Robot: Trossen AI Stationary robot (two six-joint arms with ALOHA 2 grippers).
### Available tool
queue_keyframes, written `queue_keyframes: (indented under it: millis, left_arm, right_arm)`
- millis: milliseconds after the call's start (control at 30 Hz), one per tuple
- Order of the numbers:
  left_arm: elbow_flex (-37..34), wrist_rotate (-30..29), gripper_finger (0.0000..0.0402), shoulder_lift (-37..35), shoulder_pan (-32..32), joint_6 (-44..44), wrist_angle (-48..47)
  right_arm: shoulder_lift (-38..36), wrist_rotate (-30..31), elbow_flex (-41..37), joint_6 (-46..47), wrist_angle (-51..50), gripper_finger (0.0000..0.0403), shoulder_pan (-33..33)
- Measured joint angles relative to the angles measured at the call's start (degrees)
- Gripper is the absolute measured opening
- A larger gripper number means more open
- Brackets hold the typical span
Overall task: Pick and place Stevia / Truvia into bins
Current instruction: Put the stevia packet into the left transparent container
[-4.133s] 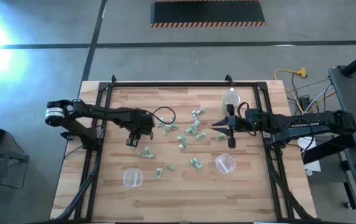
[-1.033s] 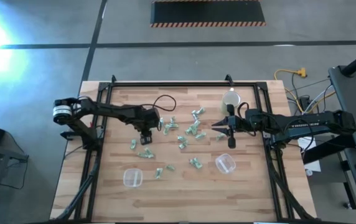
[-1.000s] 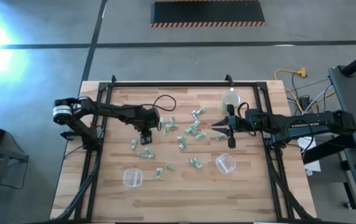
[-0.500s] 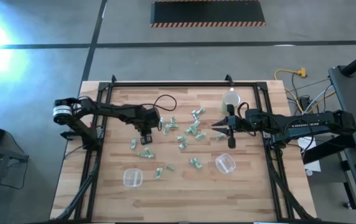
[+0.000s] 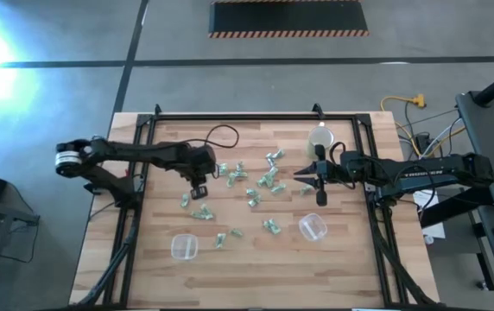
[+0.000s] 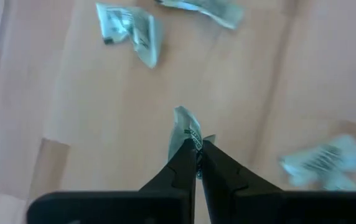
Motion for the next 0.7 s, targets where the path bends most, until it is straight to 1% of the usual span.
queue_keyframes:
  millis: [133,300,500,700]
  left_arm:
    - [0.0,3.5,0.0001,-6.0,-2.5,-3.0,-2.5]
    - [-0.6,10.0,0.0001,-13.6,-7.9,-7.5,-2.5]
    - [-0.8,10.4,0.0001,-19.1,-17.2,-14.8,-1.8]
    - [-1.5,10.1,0.0001,-18.6,-26.8,-21.9,1.7]
  right_arm:
    - [0.0,0.0,0.0,-0.3,0.1,0.0057,0.0]
    - [0.0,0.0,0.0,-0.3,0.2,0.0057,0.0]
    - [0.0,-0.1,0.0,0.0,0.8,0.0057,0.0]
    - [0.0,-0.1,0.0,0.1,1.8,0.0057,0.0]
